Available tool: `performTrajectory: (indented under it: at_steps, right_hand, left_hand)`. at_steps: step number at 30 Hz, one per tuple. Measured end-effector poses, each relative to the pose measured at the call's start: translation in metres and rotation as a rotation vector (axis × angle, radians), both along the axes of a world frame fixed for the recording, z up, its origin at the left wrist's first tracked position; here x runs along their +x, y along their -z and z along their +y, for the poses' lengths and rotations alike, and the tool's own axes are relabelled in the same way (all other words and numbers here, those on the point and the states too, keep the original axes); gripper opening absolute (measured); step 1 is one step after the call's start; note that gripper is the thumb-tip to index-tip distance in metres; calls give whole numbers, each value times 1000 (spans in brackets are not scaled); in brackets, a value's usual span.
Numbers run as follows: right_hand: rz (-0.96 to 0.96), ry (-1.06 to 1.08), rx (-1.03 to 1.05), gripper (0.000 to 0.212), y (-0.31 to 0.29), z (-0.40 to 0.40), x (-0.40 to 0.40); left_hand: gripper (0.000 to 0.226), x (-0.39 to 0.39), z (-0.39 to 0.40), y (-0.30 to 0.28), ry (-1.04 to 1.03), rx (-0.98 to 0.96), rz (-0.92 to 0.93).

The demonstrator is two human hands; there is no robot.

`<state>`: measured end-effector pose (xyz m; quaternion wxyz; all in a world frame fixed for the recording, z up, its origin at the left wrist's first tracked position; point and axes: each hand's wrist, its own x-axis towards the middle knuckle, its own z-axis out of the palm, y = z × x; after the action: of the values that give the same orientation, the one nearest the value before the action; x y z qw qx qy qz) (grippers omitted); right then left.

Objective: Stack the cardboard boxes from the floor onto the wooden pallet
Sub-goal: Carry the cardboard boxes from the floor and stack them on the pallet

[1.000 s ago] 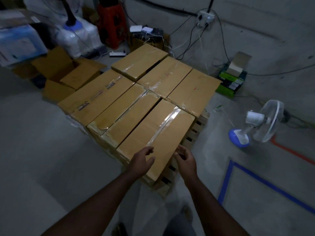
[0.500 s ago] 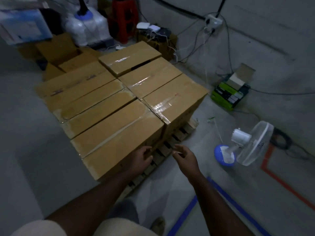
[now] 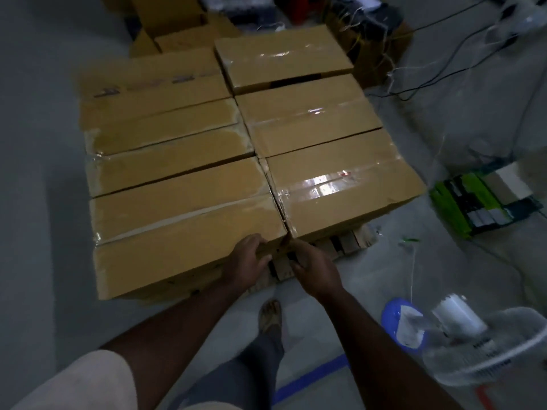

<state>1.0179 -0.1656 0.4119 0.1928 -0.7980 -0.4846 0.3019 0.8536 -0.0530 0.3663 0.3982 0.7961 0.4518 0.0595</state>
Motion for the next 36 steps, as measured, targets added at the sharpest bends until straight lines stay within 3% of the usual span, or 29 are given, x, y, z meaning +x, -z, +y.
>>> performTrajectory:
  at_steps: [2,6,10,13,17,29,36]
  right_hand:
    - [-102,-122,-2,55,25,20,31]
    - [-366,-369,-133,85,64,59,92]
    - [-494,-524,-156,111,104,82,140]
    - [-521,-612,-145,124,130,89,165]
    - [-483,-664,-34,130,151,97,183]
    - [-525,-859,155,119,172,114,210]
    - [-468,-867,154,121,172,114,213]
  left_hand:
    - [57,27,7,16,-4,45,52]
    - [112,84,30,47,82,114,194]
    - [140,112,47,79,109,155,370]
    - [140,119,47,97,118,210,467]
    - [131,118,42,116,111,316,462]
    - [114,132,27,133,36,416,563]
    - [122,138,25,132,-12,390,572]
